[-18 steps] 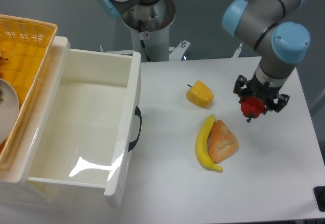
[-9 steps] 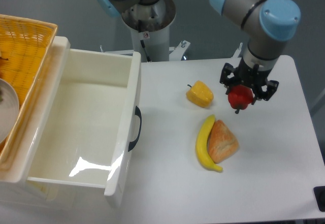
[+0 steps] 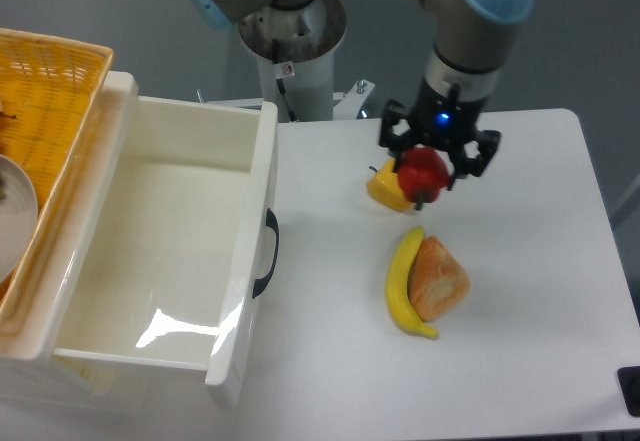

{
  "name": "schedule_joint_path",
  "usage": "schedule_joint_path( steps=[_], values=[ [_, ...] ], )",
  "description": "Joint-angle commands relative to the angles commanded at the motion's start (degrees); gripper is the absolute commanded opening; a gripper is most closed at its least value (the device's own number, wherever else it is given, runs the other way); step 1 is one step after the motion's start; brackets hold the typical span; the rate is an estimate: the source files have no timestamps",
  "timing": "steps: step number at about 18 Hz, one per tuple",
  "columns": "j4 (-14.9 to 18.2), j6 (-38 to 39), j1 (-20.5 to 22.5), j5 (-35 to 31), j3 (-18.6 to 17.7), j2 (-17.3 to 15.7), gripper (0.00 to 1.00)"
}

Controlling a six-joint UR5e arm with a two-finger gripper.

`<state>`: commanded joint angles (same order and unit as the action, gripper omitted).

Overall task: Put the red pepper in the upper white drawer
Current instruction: 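Carry the red pepper over the open white drawer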

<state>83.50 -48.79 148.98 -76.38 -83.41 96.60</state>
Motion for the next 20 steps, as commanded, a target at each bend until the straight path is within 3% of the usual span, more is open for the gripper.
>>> schedule_joint_path(
  steps=[8,14,20],
  values=[
    [-0.4,5.3,-5.3,4.6,0.1,-4.0,0.16],
    [-3.9,8.4,-12.0,4.5,-0.2,-2.9,0.16],
    [-4.2,7.4,-17.3,4.2,-0.4,-0.7,0.16]
  ],
)
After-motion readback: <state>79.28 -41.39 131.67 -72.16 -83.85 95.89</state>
